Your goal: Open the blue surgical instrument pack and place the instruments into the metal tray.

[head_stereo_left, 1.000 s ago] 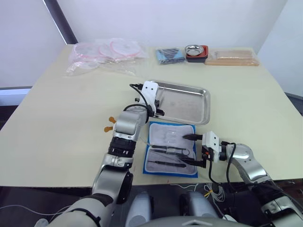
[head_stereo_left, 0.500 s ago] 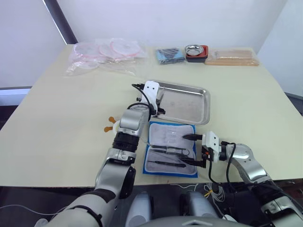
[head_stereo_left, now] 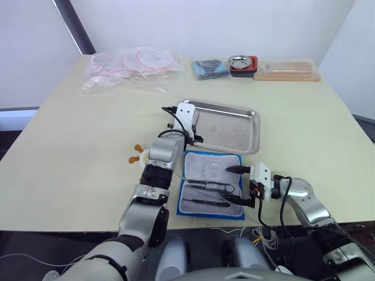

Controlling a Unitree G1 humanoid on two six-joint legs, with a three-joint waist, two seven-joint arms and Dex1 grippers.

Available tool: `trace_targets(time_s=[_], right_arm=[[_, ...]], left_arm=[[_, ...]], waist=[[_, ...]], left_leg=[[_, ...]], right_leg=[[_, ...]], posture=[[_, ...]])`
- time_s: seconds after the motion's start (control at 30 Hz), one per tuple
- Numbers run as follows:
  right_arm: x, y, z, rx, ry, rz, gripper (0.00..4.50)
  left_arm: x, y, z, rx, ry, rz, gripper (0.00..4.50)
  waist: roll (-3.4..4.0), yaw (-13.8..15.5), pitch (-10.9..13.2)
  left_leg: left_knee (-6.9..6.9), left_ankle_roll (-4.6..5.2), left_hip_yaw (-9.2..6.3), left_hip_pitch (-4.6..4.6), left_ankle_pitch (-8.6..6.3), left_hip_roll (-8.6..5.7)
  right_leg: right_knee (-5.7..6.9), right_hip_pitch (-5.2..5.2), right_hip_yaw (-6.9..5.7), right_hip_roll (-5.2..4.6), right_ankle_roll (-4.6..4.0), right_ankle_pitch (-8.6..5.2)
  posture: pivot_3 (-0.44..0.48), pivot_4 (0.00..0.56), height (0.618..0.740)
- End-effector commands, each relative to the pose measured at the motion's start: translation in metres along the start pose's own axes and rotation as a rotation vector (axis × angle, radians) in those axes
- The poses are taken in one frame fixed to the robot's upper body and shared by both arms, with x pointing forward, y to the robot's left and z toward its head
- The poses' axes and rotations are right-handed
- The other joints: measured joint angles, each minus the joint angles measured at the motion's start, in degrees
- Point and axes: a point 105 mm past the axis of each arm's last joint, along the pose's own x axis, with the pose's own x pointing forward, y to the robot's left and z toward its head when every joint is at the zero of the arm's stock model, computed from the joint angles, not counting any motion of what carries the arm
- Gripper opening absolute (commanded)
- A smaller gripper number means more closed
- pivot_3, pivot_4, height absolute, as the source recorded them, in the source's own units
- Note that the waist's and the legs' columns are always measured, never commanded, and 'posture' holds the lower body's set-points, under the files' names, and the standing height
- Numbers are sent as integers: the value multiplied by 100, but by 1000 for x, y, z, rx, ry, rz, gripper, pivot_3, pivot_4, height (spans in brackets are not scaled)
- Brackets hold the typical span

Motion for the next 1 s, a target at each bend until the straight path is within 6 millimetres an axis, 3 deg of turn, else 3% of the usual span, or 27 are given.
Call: trace_targets(time_s=[0.03, 0.27, 0.3, 0.6, 0.73, 0.87, 1.0], right_arm=[[-8, 30, -71, 159, 264, 44, 4500], [-8, 30, -71, 162, 263, 40, 4500], [-8, 31, -71, 163, 263, 39, 4500], [-9, 30, -71, 162, 262, 35, 4500], [-10, 31, -71, 161, 263, 34, 4500], [-14, 32, -71, 153, 268, 40, 4500], [-16, 32, -69, 151, 263, 53, 4500]], left_arm=[[-3, -3, 12, 11, -43, 1, 2], [-4, 1, 15, 31, -51, 15, 3259], [-4, 0, 15, 34, -52, 13, 3388], [-12, -14, 41, 73, -170, -87, 3388], [-25, -27, 55, 82, -258, -245, 3388], [-42, -21, 64, 187, -336, -338, 3388], [-58, -12, 60, 288, -370, -451, 3388]], waist=[[0, 0, 0], [0, -2, 0], [0, -3, 0], [0, -6, 2], [1, -9, 3], [6, -18, 7], [13, -32, 10]], left_leg=[[0, 0, 0, 0, 0, 0], [-1, 0, -2, 0, 0, 0], [-1, 0, -1, 0, 0, 0], [-3, -1, -1, -1, 0, 0], [-5, -1, -1, -1, 0, 0], [-6, -1, -3, -2, 0, 1], [-20, -1, -4, -1, 0, 0]], right_leg=[[0, 0, 0, 0, 0, 0], [-1, 0, 0, 0, 0, 0], [-1, 0, -1, 0, 0, 0], [-3, -1, -1, 0, 0, 0], [-5, -2, 0, 0, 0, -1], [-7, -3, 1, -2, -1, -1], [-20, -4, 6, -6, -2, -1]], posture=[[0, 150, 740], [0, 150, 740], [0, 150, 740], [0, 150, 740], [0, 150, 740], [0, 150, 740], [0, 150, 740]])
